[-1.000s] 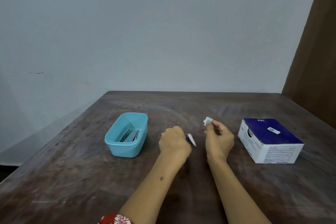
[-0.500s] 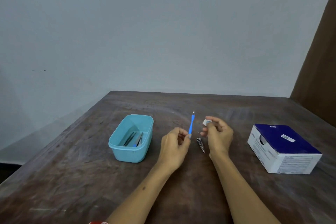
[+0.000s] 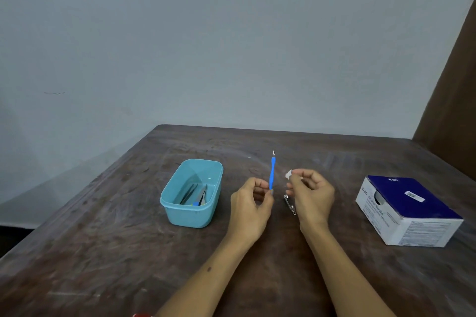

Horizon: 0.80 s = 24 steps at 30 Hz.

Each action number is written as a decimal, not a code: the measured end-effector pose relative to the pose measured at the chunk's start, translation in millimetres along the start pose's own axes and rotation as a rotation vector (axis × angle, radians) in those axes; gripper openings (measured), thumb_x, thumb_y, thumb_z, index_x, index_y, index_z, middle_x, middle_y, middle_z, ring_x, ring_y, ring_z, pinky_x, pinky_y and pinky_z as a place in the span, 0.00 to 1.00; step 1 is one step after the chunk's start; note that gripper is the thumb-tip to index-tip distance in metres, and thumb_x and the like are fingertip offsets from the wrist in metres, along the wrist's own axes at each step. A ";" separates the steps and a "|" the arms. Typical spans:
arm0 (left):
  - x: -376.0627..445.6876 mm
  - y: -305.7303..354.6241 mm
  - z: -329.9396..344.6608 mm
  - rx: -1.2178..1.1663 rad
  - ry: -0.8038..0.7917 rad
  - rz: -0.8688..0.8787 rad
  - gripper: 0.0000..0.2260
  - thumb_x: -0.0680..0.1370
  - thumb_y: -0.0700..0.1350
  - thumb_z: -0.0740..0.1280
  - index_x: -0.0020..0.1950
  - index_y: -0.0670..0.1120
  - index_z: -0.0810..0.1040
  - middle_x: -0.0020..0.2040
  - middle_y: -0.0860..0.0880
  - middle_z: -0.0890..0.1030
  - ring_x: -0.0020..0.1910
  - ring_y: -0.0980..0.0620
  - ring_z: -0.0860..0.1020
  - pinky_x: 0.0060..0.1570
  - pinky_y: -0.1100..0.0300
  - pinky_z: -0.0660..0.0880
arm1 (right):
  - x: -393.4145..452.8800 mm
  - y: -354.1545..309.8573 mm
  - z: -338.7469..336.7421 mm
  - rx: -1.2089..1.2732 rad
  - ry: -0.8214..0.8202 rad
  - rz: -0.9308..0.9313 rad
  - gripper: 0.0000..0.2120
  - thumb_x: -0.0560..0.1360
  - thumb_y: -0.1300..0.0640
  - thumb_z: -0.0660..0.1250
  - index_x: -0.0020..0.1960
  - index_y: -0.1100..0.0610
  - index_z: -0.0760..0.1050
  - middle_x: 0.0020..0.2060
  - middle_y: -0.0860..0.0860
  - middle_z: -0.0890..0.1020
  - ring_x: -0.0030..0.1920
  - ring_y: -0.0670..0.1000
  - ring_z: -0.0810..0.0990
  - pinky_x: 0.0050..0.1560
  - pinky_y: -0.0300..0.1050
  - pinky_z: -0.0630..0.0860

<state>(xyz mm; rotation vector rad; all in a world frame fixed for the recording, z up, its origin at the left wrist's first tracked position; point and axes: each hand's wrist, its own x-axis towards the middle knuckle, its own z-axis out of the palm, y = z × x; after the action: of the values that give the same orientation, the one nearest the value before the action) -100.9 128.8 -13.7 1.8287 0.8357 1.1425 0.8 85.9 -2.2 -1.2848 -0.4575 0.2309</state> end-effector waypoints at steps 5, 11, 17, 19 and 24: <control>1.4 0.2 -0.5 0.016 -0.017 -0.007 0.08 0.72 0.38 0.70 0.45 0.49 0.77 0.38 0.55 0.80 0.38 0.63 0.78 0.37 0.71 0.75 | -3.4 3.0 0.5 -0.112 0.031 -0.077 0.11 0.69 0.66 0.68 0.39 0.51 0.76 0.31 0.50 0.84 0.32 0.52 0.81 0.38 0.47 0.79; 2.4 0.3 -1.3 0.034 -0.044 -0.001 0.09 0.71 0.36 0.70 0.49 0.47 0.80 0.40 0.56 0.81 0.39 0.59 0.79 0.40 0.71 0.76 | -7.8 0.1 3.8 -0.214 -0.013 -0.146 0.04 0.70 0.58 0.73 0.39 0.52 0.79 0.32 0.47 0.83 0.32 0.43 0.80 0.38 0.44 0.79; 3.8 0.2 -2.1 0.029 0.001 -0.010 0.09 0.73 0.36 0.70 0.51 0.46 0.80 0.41 0.57 0.81 0.41 0.62 0.80 0.41 0.74 0.75 | -14.0 -5.1 5.7 -0.216 -0.065 -0.190 0.06 0.69 0.58 0.74 0.37 0.48 0.80 0.31 0.43 0.82 0.33 0.38 0.80 0.36 0.31 0.75; 3.8 0.7 -2.9 0.025 0.008 -0.014 0.09 0.73 0.36 0.70 0.51 0.46 0.81 0.41 0.57 0.81 0.40 0.62 0.80 0.40 0.75 0.74 | -16.9 -6.3 7.0 -0.202 -0.105 -0.206 0.04 0.70 0.59 0.73 0.39 0.51 0.82 0.31 0.44 0.83 0.34 0.39 0.81 0.36 0.30 0.75; 5.0 1.1 -5.4 0.011 0.020 -0.036 0.09 0.73 0.34 0.68 0.50 0.46 0.80 0.41 0.57 0.80 0.41 0.61 0.79 0.40 0.74 0.75 | -22.7 -5.8 11.4 -0.175 -0.186 -0.239 0.09 0.73 0.64 0.66 0.42 0.54 0.83 0.34 0.45 0.84 0.36 0.40 0.82 0.38 0.32 0.76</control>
<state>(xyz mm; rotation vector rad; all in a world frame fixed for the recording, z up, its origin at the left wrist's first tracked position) -103.9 134.1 -9.4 1.8071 0.8848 1.1374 -25.1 84.8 1.1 -1.3709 -0.7989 0.1102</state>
